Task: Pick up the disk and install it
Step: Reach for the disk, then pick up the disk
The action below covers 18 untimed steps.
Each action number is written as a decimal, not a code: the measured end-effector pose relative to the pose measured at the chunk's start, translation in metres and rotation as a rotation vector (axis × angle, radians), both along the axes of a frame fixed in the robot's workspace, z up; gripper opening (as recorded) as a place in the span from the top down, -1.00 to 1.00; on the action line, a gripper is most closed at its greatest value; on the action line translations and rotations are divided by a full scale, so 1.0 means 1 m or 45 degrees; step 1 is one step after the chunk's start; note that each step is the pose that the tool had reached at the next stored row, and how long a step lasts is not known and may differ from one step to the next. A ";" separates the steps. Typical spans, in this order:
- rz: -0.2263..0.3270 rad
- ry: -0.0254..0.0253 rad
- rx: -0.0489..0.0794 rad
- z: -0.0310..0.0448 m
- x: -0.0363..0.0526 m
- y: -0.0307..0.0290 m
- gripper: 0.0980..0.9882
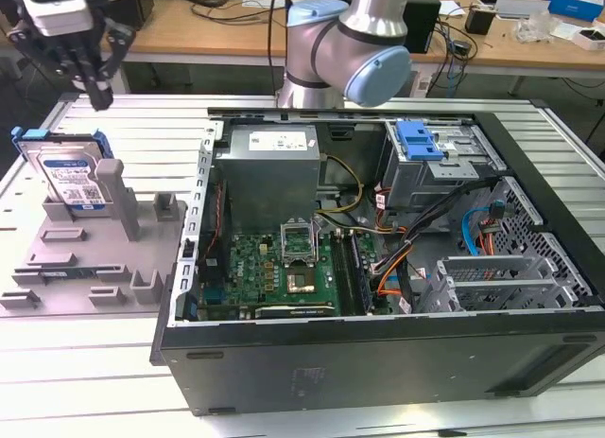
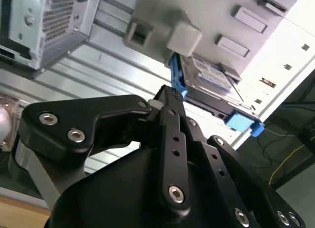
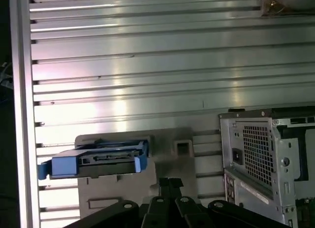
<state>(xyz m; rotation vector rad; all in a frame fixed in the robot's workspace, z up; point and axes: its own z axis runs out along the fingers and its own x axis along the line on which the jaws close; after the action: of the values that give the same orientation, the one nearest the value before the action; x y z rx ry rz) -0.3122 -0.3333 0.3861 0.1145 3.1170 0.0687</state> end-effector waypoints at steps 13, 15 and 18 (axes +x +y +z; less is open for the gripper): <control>0.000 0.0093 0.000 -0.0019 -0.0313 0.0061 0.98; 0.000 0.0094 0.000 -0.0019 -0.0313 0.0061 0.98; 0.000 0.0094 0.000 -0.0019 -0.0313 0.0062 0.98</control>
<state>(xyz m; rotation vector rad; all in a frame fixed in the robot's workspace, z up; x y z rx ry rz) -0.3434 -0.3270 0.3842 0.1148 3.1243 0.0685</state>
